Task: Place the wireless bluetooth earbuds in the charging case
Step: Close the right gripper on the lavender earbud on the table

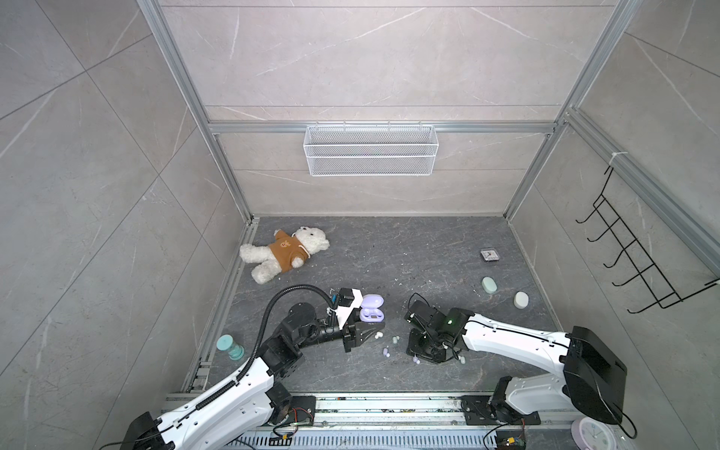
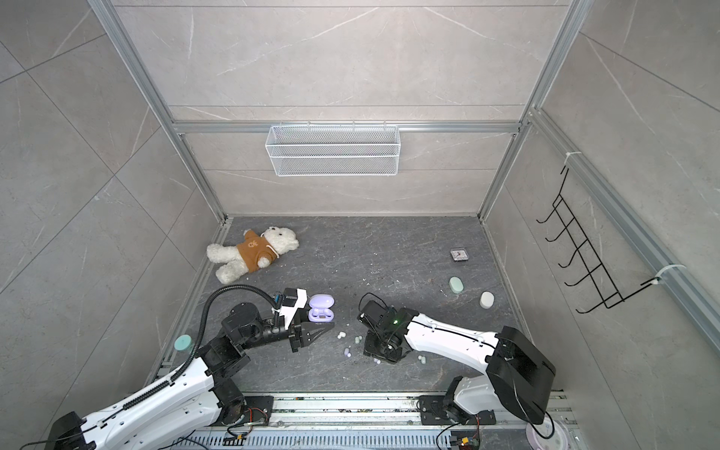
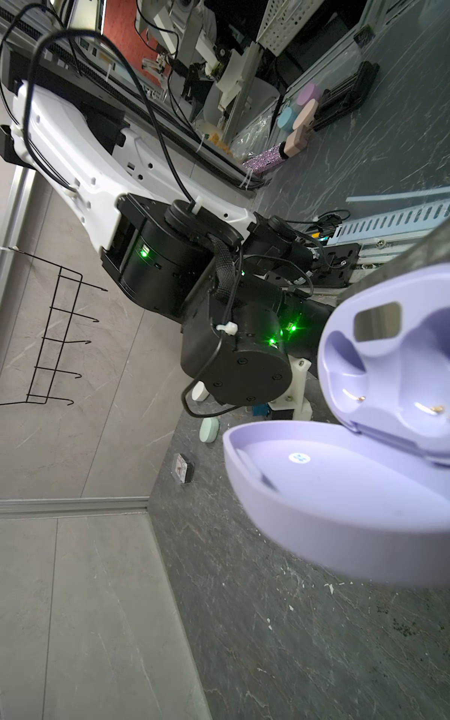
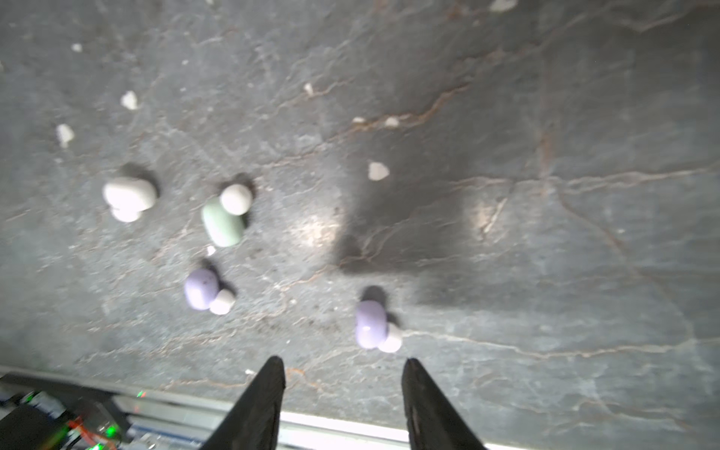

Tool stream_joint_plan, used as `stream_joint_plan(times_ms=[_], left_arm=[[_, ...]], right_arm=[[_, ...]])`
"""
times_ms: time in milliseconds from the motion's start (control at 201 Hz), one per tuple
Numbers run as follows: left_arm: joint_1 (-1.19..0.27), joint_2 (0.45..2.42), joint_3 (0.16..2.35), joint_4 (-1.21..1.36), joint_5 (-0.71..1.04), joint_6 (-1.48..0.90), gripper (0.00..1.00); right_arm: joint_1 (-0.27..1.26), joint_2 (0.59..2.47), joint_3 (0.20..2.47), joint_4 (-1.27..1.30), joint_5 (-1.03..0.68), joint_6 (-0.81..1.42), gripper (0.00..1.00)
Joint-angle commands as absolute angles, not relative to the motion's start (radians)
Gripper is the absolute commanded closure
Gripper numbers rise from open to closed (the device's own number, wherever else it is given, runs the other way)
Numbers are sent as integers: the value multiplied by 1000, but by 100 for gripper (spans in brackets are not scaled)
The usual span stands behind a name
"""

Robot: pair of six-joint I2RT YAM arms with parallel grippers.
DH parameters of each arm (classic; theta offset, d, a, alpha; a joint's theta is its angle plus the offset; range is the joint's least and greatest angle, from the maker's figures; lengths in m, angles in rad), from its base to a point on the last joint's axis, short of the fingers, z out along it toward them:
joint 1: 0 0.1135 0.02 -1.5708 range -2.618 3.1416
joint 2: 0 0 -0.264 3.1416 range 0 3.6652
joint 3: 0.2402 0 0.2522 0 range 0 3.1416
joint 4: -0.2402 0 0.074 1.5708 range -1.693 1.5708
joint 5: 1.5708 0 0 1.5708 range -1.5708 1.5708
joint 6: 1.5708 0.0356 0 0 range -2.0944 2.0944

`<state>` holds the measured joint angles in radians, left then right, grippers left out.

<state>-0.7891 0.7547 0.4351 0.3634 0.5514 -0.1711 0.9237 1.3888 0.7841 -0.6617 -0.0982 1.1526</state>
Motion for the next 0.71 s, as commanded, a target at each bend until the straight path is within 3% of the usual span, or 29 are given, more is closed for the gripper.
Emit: stream_joint_plan(times_ms=[0,324,702], left_arm=[[-784,730,440,369,560,-188,72],[-785,710,436,368,574,-196,72],[-786,706,435,373,571,-199,72]], right_arm=[[930,1410,789,-687,-53,1180,54],[930,1484,808,-674,-78,1162,64],[927,1536,859,-686,-81,1100,66]])
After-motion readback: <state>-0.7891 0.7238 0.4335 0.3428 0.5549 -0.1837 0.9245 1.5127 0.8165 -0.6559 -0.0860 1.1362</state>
